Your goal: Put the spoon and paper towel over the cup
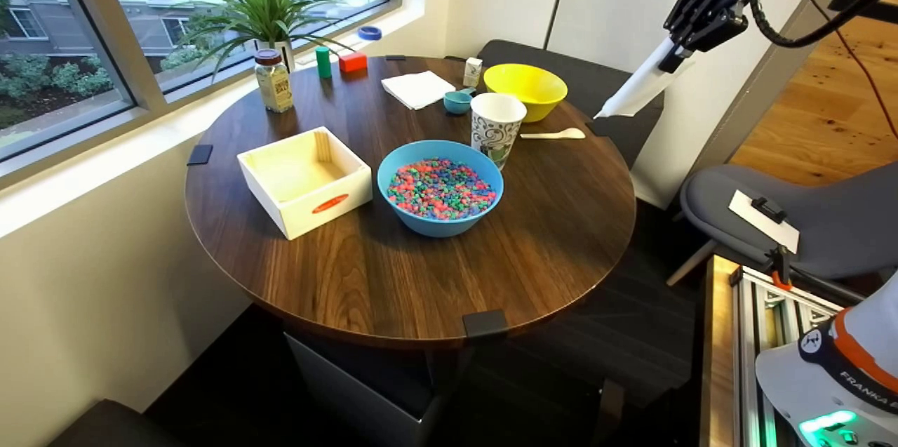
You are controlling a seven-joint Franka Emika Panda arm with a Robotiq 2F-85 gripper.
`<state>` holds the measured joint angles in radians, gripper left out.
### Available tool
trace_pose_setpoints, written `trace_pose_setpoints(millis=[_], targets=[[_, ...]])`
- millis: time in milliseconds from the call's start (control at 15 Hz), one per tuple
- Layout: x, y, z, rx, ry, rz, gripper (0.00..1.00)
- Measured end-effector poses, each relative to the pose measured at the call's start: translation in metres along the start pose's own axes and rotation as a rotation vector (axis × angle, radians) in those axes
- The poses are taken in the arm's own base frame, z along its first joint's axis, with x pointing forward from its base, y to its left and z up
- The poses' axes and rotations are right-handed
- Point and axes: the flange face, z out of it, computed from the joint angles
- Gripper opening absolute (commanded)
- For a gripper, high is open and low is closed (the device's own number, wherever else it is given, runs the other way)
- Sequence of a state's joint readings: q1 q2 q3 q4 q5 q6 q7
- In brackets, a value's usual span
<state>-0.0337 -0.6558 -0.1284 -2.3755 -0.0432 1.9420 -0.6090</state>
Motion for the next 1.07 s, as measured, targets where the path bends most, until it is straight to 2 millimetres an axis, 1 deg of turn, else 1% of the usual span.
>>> trace_pose_setpoints(millis=[200,400,733,1067], targets=[[0.021,-0.008,-0.013,-0.064,-0.006,-0.073,0.01],[0.043,-0.012,-0.020,-0.138,-0.004,-0.146,0.01],[0.076,-0.011,-0.017,-0.222,0.000,-0.252,0.01],[0.105,-0.004,-0.014,-0.262,0.047,-0.282,0.01]])
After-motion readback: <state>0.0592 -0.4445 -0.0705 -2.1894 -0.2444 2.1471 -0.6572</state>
